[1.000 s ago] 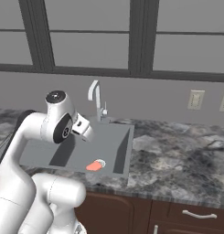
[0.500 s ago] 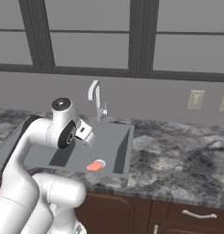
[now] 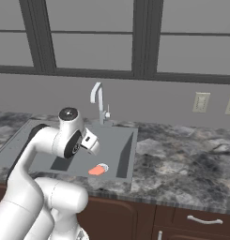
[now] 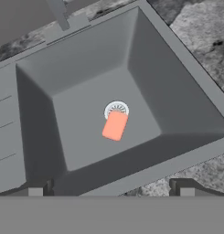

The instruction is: Pick up the bar soap and bar soap from the sink, and place them back in the cabinet, and close the cabinet doors.

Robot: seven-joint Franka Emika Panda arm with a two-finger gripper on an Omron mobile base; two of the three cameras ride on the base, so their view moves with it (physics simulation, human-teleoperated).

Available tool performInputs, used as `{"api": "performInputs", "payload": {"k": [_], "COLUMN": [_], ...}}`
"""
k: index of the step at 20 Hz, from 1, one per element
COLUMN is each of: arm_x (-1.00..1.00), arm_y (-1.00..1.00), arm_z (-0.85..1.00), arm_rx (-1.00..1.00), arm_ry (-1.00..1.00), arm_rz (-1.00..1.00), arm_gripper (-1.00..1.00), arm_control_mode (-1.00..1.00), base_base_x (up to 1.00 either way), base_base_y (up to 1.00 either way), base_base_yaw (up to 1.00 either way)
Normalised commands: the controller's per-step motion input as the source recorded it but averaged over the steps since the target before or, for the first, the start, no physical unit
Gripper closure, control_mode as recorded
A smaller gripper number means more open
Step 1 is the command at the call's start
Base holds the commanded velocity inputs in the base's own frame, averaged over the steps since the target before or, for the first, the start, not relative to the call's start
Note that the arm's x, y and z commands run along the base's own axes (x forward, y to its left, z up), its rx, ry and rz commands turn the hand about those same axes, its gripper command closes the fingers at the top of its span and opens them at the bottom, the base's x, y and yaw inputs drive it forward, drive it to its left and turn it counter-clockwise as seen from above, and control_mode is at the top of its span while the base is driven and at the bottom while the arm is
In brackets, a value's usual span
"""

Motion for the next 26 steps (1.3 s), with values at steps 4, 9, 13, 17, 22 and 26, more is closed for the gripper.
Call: {"api": "performInputs", "payload": {"k": [4,9,13,17,22,26], "arm_x": [0.11,0.17,0.18,0.05,0.00,0.00], "arm_y": [-0.08,-0.04,0.00,0.00,0.00,0.00], "arm_z": [-0.19,-0.13,-0.13,-0.05,0.00,-0.04], "arm_rx": [0.02,0.00,0.00,0.00,0.00,0.00], "arm_ry": [0.00,0.00,0.00,0.03,0.11,0.12], "arm_rz": [0.00,0.00,0.00,0.00,-0.01,-0.01], "arm_gripper": [-1.00,-1.00,-1.00,-1.00,-1.00,-1.00], "arm_control_mode": [-1.00,-1.00,-1.00,-1.00,-1.00,-1.00], "base_base_x": [0.00,0.00,0.00,0.00,0.00,0.00], "base_base_y": [0.00,0.00,0.00,0.00,0.00,0.00], "base_base_yaw": [0.00,0.00,0.00,0.00,0.00,0.00]}}
